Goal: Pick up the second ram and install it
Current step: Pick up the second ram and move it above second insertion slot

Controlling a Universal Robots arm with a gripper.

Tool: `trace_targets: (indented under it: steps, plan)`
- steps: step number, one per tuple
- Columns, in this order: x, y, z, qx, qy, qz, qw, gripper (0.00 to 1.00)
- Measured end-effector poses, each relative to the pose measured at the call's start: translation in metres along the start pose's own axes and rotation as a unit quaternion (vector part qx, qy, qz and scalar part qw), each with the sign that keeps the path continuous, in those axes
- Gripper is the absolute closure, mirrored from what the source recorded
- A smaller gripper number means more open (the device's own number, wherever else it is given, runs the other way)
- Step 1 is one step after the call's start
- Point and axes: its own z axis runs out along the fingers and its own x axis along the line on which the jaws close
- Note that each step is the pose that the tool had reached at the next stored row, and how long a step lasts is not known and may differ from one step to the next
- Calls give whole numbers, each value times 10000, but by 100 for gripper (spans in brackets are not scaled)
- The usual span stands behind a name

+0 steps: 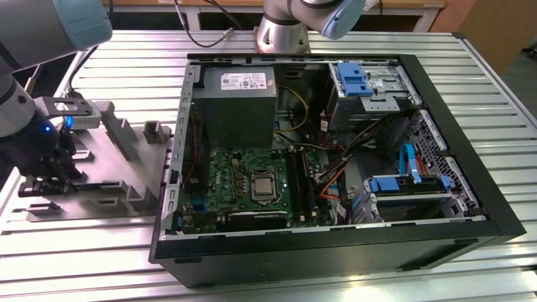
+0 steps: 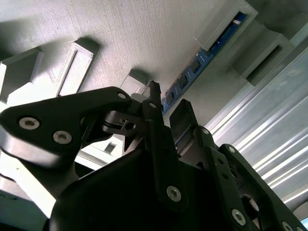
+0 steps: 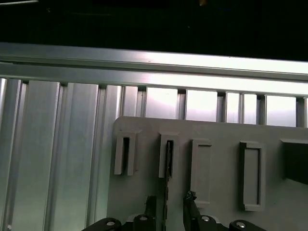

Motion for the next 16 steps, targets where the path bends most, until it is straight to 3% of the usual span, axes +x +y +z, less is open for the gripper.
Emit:
trace_targets:
  steps: [4, 5, 16]
  plan:
    - [0, 0, 0, 0, 0, 0, 10000, 66]
    - [0, 0, 0, 0, 0, 0, 10000, 73]
    - [15, 1, 0, 0, 0, 0, 10000, 73]
